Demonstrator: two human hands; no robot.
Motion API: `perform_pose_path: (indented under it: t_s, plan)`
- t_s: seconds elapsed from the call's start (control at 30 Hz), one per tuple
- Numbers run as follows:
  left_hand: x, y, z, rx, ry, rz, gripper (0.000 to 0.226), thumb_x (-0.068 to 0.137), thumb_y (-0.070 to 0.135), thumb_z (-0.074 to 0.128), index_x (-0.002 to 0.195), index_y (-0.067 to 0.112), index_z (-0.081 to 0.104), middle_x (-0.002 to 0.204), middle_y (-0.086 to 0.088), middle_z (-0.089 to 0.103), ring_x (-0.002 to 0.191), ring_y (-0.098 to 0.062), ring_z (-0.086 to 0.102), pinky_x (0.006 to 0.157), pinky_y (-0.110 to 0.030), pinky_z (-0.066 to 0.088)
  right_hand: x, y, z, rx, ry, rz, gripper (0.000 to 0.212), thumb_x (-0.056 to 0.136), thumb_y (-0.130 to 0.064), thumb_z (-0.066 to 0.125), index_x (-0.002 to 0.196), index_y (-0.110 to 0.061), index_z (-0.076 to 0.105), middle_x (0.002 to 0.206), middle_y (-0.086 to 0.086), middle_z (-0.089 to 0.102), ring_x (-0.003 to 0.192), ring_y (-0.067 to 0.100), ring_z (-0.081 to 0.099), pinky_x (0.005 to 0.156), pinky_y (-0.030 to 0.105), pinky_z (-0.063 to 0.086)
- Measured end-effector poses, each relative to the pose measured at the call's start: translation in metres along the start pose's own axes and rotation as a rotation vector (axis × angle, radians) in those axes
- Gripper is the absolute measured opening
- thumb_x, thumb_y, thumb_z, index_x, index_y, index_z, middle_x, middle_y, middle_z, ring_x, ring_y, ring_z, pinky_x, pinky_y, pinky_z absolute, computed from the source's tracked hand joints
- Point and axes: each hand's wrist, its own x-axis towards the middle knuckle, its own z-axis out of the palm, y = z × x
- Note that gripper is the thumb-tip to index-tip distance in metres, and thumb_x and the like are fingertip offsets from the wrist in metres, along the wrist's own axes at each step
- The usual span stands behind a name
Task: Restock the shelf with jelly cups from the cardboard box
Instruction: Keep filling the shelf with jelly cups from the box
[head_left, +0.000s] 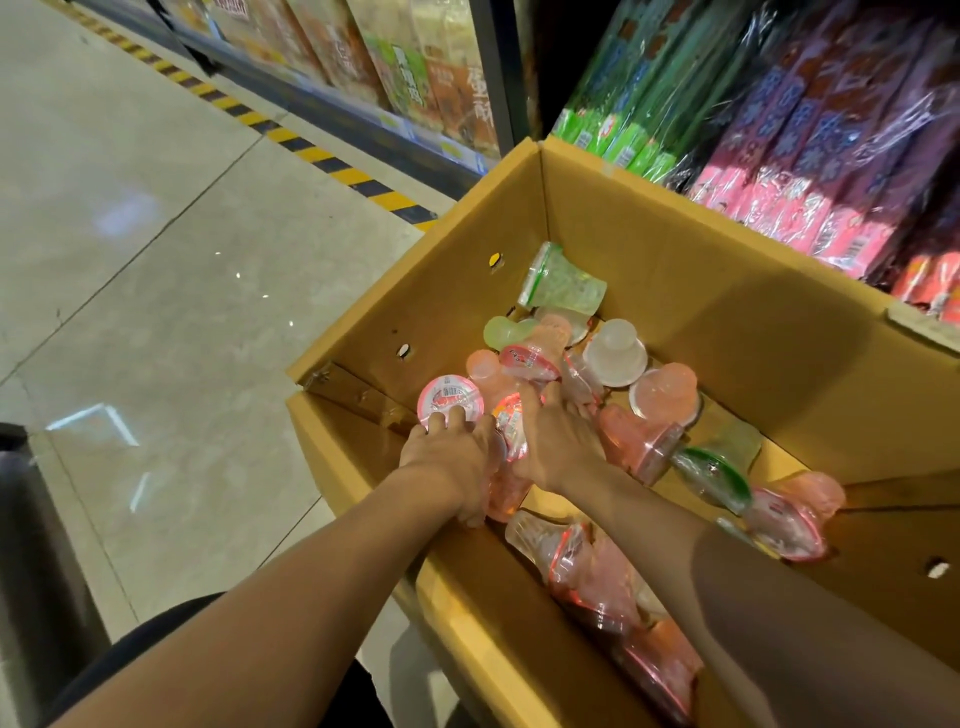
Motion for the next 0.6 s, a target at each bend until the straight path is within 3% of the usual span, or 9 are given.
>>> perform_pose_path:
  t_s: [0.13, 0.27, 0.33, 0.43, 0.53, 0.6]
  plan:
    - [-0.002, -0.003, 0.0, -0.048, 0.044, -0.005, 0.125, 0.068, 0.04, 0.088, 0.155, 0.016, 0.001, 0.158, -0.017, 0.015, 0.145, -0.041, 0.02, 0.116, -0.047, 0.028, -0.006, 0.003, -0.002, 0.012, 0.022, 0.013, 0.093, 0.068, -0.037, 0.083, 0.136, -0.015, 0.024, 0.139, 0.016, 0.037, 0.126, 0.035, 0.047, 0.106, 0.04, 0.038]
    - [-0.016, -0.008, -0.004, -0.109, 0.109, 0.046, 0.123, 0.065, 0.042, 0.089, 0.152, 0.017, 0.006, 0.153, -0.014, 0.024, 0.14, -0.037, 0.029, 0.113, -0.045, 0.031, -0.018, 0.01, -0.014, 0.175, 0.038, 0.015, 0.111, 0.062, -0.039, 0.087, 0.147, -0.022, 0.017, 0.157, 0.011, 0.019, 0.136, 0.034, 0.041, 0.106, 0.045, 0.043]
    - [-0.024, -0.012, -0.009, -0.16, 0.171, 0.087, 0.119, 0.063, 0.043, 0.09, 0.149, 0.019, 0.01, 0.147, -0.01, 0.031, 0.136, -0.034, 0.036, 0.108, -0.042, 0.035, -0.024, 0.015, -0.028, 0.255, 0.046, 0.029, 0.114, 0.064, -0.042, 0.087, 0.15, -0.023, 0.014, 0.151, 0.009, 0.025, 0.135, 0.032, 0.041, 0.105, 0.043, 0.045]
    - [-0.034, -0.019, -0.019, -0.311, 0.325, 0.158, 0.109, 0.063, 0.041, 0.089, 0.141, 0.025, 0.015, 0.135, -0.002, 0.038, 0.118, -0.028, 0.052, 0.093, -0.036, 0.048, -0.034, 0.023, -0.062, 0.398, 0.156, 0.057, 0.104, 0.062, -0.043, 0.088, 0.144, -0.022, 0.027, 0.133, 0.005, 0.038, 0.122, 0.029, 0.05, 0.095, 0.037, 0.048]
    - [-0.051, -0.022, -0.035, -0.527, 0.432, 0.227, 0.109, 0.062, 0.037, 0.09, 0.141, 0.027, 0.016, 0.125, 0.005, 0.034, 0.106, -0.019, 0.054, 0.078, -0.039, 0.056, -0.052, 0.025, -0.106, 0.488, 0.236, 0.085, 0.1, 0.063, -0.039, 0.09, 0.142, -0.025, 0.031, 0.132, 0.003, 0.039, 0.122, 0.024, 0.048, 0.09, 0.028, 0.04]
    - [-0.069, -0.02, -0.051, -0.678, 0.483, 0.284, 0.111, 0.062, 0.035, 0.091, 0.143, 0.027, 0.017, 0.128, 0.008, 0.031, 0.113, -0.013, 0.048, 0.087, -0.036, 0.053, -0.072, 0.025, -0.139, 0.506, 0.28, 0.111, 0.103, 0.061, -0.042, 0.091, 0.143, -0.024, 0.031, 0.133, 0.002, 0.038, 0.123, 0.022, 0.045, 0.091, 0.03, 0.039]
